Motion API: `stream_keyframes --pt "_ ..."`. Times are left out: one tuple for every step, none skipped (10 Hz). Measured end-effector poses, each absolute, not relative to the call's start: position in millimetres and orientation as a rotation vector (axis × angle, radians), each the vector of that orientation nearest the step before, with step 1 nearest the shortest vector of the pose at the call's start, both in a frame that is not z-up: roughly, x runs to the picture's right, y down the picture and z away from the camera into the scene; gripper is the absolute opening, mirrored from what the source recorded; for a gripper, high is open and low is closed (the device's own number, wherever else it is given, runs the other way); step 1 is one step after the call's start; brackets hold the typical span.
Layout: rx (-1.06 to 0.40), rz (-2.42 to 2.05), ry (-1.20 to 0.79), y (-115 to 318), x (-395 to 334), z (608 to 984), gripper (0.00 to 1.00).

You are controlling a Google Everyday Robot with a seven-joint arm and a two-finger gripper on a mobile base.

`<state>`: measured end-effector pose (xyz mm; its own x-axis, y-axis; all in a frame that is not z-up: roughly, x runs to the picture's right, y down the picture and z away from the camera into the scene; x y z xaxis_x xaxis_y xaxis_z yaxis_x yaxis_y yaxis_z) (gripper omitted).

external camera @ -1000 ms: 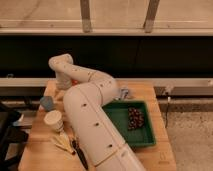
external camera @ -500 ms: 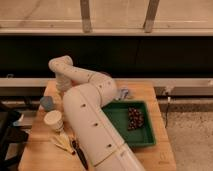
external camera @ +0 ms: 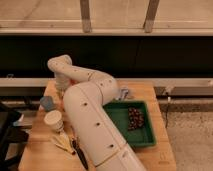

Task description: Place pepper in metal cup

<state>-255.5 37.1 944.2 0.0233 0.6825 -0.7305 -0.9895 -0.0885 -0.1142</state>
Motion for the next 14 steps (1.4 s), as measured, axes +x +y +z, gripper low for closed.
stream_keyframes --pt "-0.743 1.51 0.502 25 -255 934 0.0" --pt "-0.728 1.509 0.47 12 -255 921 0.0" --pt "-0.717 1.506 0.438 -1 -255 906 0.0" --pt "-0.703 1.504 0.402 -15 -253 891 0.0" --pt "-0.69 1.504 0.361 -27 -247 873 0.0" --pt "-0.685 1.507 0.338 -32 -241 862 0.0" --pt "-0.676 1.511 0.32 -34 -229 850 0.0" --pt "-0.669 1.515 0.311 -33 -215 840 0.0" --pt "-0.664 1.518 0.319 -25 -199 834 0.0" --pt "-0.665 1.519 0.334 -17 -187 829 0.0" --pt "-0.671 1.518 0.354 -7 -179 824 0.0" --pt "-0.686 1.512 0.378 6 -173 819 0.0" --pt "-0.704 1.506 0.405 20 -171 814 0.0" --pt "-0.719 1.499 0.422 31 -174 811 0.0"
